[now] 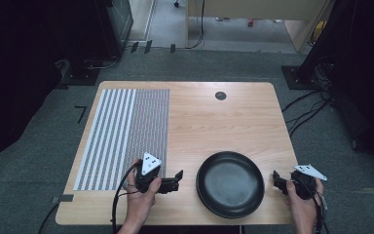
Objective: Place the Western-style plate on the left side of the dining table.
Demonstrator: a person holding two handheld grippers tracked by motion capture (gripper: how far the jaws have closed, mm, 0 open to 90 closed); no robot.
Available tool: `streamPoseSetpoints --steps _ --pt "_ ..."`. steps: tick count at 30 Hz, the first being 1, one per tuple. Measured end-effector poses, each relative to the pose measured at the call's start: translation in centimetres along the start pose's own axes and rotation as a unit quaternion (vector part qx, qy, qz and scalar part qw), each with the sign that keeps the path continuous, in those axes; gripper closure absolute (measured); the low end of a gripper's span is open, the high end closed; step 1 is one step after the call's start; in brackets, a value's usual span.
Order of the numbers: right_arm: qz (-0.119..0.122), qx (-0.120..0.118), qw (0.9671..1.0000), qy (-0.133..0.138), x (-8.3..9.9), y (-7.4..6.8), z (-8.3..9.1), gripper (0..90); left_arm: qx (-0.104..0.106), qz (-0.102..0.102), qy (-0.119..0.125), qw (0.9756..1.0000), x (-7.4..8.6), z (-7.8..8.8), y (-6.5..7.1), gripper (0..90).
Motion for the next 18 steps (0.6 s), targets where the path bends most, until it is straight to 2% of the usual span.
streamPoseSetpoints --steps 8,12,18 --pt "-0.014 0.005 0.9999 0.008 0.0 -0.1 0.5 13.9 0.017 -0.008 -0.016 0.9997 0.9 -0.8 2.0 2.4" --pt "-0.014 -0.006 0.9993 0.036 -0.5 -0.7 1.9 14.2 0.026 -0.004 -0.025 0.9994 1.2 -1.3 2.5 2.5" --pt "-0.009 -0.022 0.9987 0.046 -1.0 -1.8 3.2 14.2 0.034 -0.005 -0.029 0.999 1.4 -1.3 2.9 2.5"
Point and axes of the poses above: each handheld gripper's, and its own axes: z roughly backward along the jaws, x roughly out of its underside, y roughly to its right, the point moved 2 cm from there along -z, roughly forward along the jaws, and after that the axes turned 11 degrees about -x, right-handed, at the moved point
